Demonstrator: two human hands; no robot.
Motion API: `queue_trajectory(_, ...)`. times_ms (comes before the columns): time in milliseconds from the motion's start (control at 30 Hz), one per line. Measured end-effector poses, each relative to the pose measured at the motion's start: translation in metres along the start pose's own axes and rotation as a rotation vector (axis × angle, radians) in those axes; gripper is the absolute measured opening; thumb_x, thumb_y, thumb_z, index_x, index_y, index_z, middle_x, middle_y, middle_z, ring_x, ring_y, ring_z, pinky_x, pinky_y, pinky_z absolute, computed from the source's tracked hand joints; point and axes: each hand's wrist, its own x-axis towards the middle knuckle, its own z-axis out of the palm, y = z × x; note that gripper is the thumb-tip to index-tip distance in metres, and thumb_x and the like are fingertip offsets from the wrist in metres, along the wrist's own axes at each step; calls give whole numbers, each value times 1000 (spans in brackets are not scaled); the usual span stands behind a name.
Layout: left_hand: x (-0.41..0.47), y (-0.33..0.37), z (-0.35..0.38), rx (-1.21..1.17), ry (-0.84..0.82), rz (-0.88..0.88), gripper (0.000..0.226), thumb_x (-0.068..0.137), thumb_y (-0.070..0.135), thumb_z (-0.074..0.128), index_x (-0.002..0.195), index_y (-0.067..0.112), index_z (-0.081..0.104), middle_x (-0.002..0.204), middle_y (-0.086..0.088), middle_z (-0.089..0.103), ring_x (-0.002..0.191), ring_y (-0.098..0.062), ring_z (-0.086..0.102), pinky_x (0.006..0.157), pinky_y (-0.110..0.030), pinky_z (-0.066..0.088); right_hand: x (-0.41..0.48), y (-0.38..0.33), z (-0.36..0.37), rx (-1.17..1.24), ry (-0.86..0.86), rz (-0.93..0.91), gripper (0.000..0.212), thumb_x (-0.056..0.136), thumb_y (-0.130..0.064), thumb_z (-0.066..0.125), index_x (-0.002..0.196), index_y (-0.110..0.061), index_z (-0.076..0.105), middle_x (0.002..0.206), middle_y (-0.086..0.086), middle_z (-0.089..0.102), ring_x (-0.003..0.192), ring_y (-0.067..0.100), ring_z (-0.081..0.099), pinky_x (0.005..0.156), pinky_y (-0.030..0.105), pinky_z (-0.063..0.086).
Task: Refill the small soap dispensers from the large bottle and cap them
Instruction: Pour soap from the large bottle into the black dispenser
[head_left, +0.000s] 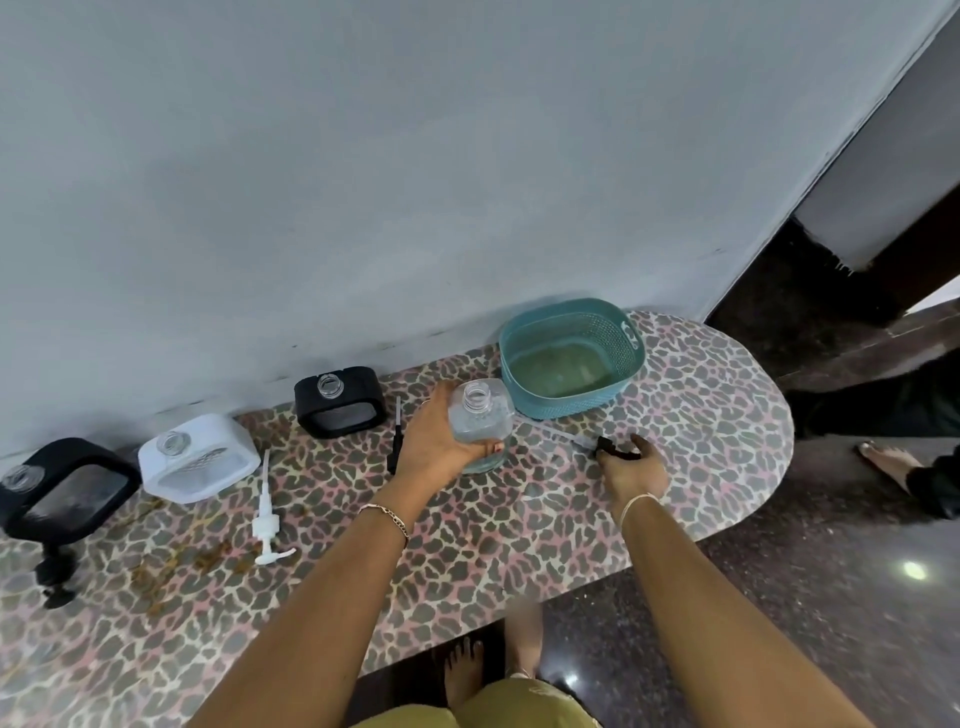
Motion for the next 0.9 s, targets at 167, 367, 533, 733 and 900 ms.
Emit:
queue_trajectory(167,-3,0,-1,-38,0,18,90,56,22,91,131,17,41,131,-4,57,120,-24,54,100,-35,44,-25,-2,-14,-95,140,-180,53,81,-19,75,130,-16,54,133,7,46,109,27,57,86,33,46)
queue_trajectory(367,-1,-1,-4,-30,-15,16,88,57,18,91,130,15,43,126,-6,59,114,-25,57,93,-32,46,-52,-4,0,-188,-136,-542,53,77,-10,77,125,-13,54,121,3,49,99,17,59,92,35,54)
queue_trajectory(533,3,-1,-11,-58,-37,20,86,60,12,89,133,14,44,124,-7,60,114,-26,58,95,-32,46,-68,-20,21,-283,-476,-651,82,63,-18,86,134,-17,45,129,-2,52,116,15,53,101,37,48)
queue_trajectory(733,4,-4,-23,-105,-90,59,94,55,14,92,137,15,46,132,-3,58,120,-22,55,98,-24,40,-80,-38,37,-240,-651,-685,91,55,-20,92,132,-17,44,125,-2,58,115,15,57,89,20,48)
queue_trajectory(900,4,-2,-50,-151,-149,165,87,51,17,94,128,18,55,122,3,64,112,-14,60,103,-35,47,-92,-47,44,-153,-634,-684,97,39,-40,95,123,-26,47,115,-7,64,106,13,63,90,37,54)
